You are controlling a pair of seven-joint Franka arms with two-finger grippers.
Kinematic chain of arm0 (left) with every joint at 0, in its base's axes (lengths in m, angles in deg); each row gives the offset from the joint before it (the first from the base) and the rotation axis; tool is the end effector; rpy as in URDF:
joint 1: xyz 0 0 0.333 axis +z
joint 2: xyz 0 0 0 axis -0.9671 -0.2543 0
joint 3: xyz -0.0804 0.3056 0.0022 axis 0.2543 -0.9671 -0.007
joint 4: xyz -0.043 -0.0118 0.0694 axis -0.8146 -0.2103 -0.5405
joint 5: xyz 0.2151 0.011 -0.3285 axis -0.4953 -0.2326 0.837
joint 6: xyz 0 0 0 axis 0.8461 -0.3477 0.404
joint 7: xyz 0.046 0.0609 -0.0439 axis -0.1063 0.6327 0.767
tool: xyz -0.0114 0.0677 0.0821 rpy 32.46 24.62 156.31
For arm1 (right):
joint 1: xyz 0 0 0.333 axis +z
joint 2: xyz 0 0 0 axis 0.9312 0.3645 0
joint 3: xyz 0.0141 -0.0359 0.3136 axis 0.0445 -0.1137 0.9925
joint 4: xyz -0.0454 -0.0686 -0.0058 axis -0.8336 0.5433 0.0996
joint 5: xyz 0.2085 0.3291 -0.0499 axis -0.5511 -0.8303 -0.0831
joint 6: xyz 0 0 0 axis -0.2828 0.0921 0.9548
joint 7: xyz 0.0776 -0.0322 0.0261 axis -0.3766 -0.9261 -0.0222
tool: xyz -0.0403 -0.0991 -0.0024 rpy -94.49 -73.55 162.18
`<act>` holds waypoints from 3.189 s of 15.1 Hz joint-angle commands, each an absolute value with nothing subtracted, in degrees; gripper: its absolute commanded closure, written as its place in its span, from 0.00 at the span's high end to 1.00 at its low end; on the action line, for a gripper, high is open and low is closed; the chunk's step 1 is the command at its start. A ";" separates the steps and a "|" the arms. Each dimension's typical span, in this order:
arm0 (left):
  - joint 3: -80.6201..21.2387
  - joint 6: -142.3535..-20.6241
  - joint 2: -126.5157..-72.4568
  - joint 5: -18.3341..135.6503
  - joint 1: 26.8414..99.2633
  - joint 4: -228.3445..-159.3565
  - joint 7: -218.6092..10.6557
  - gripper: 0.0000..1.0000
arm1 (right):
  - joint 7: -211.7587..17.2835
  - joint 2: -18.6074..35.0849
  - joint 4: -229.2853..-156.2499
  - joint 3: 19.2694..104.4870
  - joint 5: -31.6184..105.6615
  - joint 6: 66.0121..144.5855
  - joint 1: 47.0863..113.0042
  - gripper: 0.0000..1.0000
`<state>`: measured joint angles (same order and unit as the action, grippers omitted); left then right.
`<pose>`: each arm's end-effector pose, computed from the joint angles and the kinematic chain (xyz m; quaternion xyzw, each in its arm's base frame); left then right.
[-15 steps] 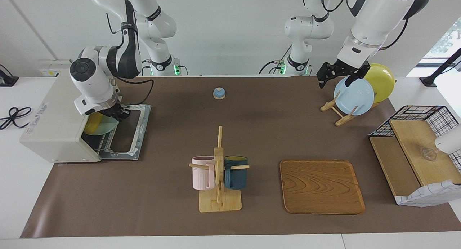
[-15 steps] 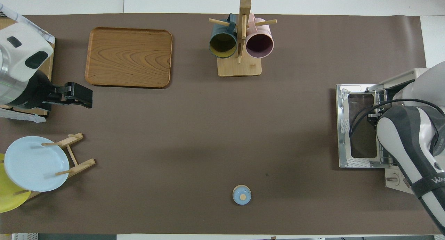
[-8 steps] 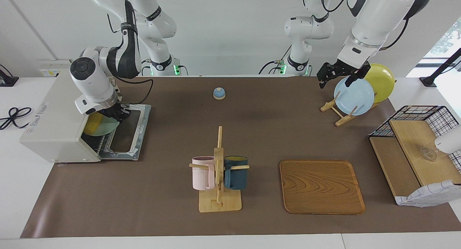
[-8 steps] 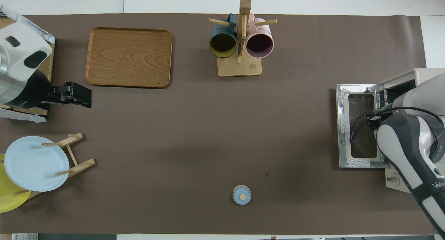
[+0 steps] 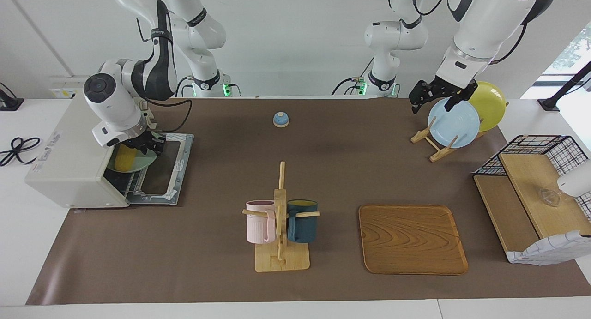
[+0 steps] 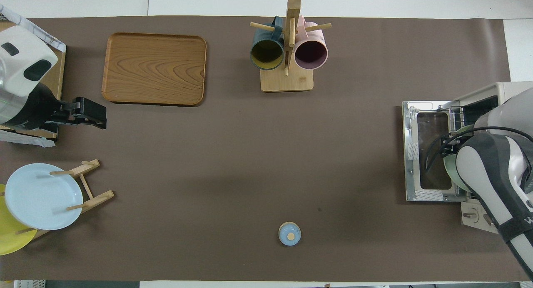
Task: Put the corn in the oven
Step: 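Insert the corn into the open oven with the right gripper, then open the right gripper and withdraw it from the oven, then push the oven door shut with the right gripper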
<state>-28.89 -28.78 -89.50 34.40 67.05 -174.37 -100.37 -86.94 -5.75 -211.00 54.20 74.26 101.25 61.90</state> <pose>0.5333 -0.1159 0.6213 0.9993 -0.0022 -0.0362 0.0009 0.5201 -0.0731 0.3872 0.9936 -0.0543 -0.0873 0.0475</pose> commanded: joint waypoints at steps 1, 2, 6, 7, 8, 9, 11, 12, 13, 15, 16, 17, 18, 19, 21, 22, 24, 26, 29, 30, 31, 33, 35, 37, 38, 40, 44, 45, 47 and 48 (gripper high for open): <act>-28.06 -29.33 -88.81 33.17 68.14 -175.00 -100.40 1.00 | -90.11 -6.49 -208.45 54.15 73.94 99.14 60.89 0.43; -28.06 -29.41 -88.81 33.17 68.67 -175.09 -100.40 1.00 | -90.47 -6.40 -208.02 54.15 73.85 98.62 60.97 0.43; -28.06 -29.50 -88.64 33.17 68.68 -175.36 -100.31 1.00 | -89.60 -5.96 -204.86 54.85 70.95 97.39 63.60 0.23; -28.06 -29.50 -88.72 33.17 68.68 -175.36 -100.31 1.00 | -87.59 -5.87 -205.03 54.94 70.95 98.43 64.83 0.11; -28.06 -29.50 -88.64 33.17 68.59 -175.36 -100.31 1.00 | -84.61 -5.79 -205.29 54.94 70.95 99.92 66.67 0.00; -28.15 -29.33 -88.29 33.17 68.68 -175.36 -100.31 1.00 | -82.49 -5.78 -205.82 54.94 70.86 101.50 68.34 0.00; -28.50 -29.06 -88.11 33.17 68.77 -175.36 -100.31 1.00 | -79.06 -4.56 -208.70 54.94 70.95 106.32 70.63 0.00; -28.50 -29.15 -88.11 33.17 68.85 -175.36 -100.31 1.00 | -78.09 -4.29 -209.85 54.94 70.95 108.01 70.90 0.00; -28.59 -29.06 -88.11 33.17 68.85 -175.36 -100.31 1.00 | -77.82 -3.59 -210.39 54.94 70.95 108.89 71.08 0.00; -28.59 -29.15 -88.11 33.17 68.85 -175.36 -100.31 1.00 | -77.73 -3.59 -211.00 54.94 70.95 111.17 71.95 0.00; -28.59 -29.06 -88.11 33.17 68.77 -175.36 -100.22 1.00 | -76.94 -2.72 -211.44 54.94 70.95 112.14 73.27 0.00; -28.59 -29.15 -88.11 33.17 68.77 -175.36 -100.22 1.00 | -75.19 -1.66 -211.45 54.94 70.95 112.94 73.80 0.00; -28.59 -29.15 -88.11 33.17 68.77 -175.36 -100.22 1.00 | -74.31 -0.44 -211.45 54.94 70.95 113.99 73.89 0.00; -28.59 -29.06 -88.11 33.17 68.85 -175.36 -100.22 1.00 | -74.21 0.36 -211.45 54.94 70.95 114.35 73.98 0.00; -28.59 -29.06 -88.11 33.17 68.85 -175.36 -100.22 1.00 | -74.12 1.85 -211.45 54.94 70.95 115.49 74.85 0.00; -28.59 -29.15 -88.11 33.17 68.85 -175.36 -100.22 1.00 | -74.12 2.38 -211.53 54.94 70.95 115.58 75.03 0.00; -28.59 -29.15 -88.11 33.17 68.77 -175.36 -100.22 1.00 | -74.12 2.30 -212.41 54.85 71.12 115.49 75.21 0.00; -28.59 -29.15 -88.11 33.17 68.85 -175.36 -100.31 1.00 | -74.21 2.48 -213.64 54.77 71.83 116.71 74.51 0.00; -28.59 -29.15 -88.11 33.17 68.85 -175.36 -100.22 1.00 | -74.12 2.74 -214.44 54.77 72.00 116.73 74.25 0.00; -28.59 -29.15 -88.11 33.17 68.85 -175.36 -100.22 1.00 | -74.12 2.74 -214.52 54.68 72.27 116.20 74.25 0.00; -28.59 -29.15 -88.11 33.17 68.77 -175.36 -100.22 1.00 | -74.21 2.74 -214.78 54.68 73.14 115.94 74.07 0.00; -28.59 -29.06 -88.11 33.17 68.85 -175.36 -100.22 1.00 | -74.12 2.48 -215.75 54.59 75.33 115.67 74.07 0.00; -28.59 -29.15 -88.11 33.17 68.85 -175.36 -100.22 1.00 | -72.81 2.30 -215.67 54.59 77.88 114.62 74.16 0.00; -28.59 -29.15 -88.11 33.17 68.77 -175.36 -100.31 1.00 | -71.84 2.04 -215.67 54.59 82.88 112.61 74.07 0.00; -28.59 -29.15 -88.11 33.17 68.85 -175.36 -100.22 1.00 | -71.75 2.04 -215.58 54.59 84.38 111.81 74.16 0.00; -28.59 -29.15 -88.11 33.17 68.85 -175.36 -100.31 1.00 | -71.92 2.12 -214.44 54.59 87.63 109.70 73.98 0.00; -28.59 -29.06 -88.11 33.17 68.85 -175.36 -100.22 1.00 | -76.38 2.22 -203.66 54.50 90.64 95.76 72.59 0.00; -28.59 -29.15 -88.11 33.17 68.85 -175.36 -100.31 1.00 | -80.76 1.26 -201.45 54.50 89.86 93.02 70.75 0.00; -28.59 -29.15 -88.11 33.17 68.85 -175.36 -100.22 1.00 | -85.79 -0.77 -198.71 54.50 89.23 90.02 67.93 0.00; -28.59 -29.15 -88.11 33.17 68.85 -175.36 -100.22 1.00 | -88.07 -1.56 -197.75 54.50 89.15 88.35 66.61 0.00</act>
<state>-28.94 -28.78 -89.21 34.38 68.31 -174.37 -100.38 -81.19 -0.99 -200.85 55.75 85.95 88.34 72.05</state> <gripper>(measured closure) 0.000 0.991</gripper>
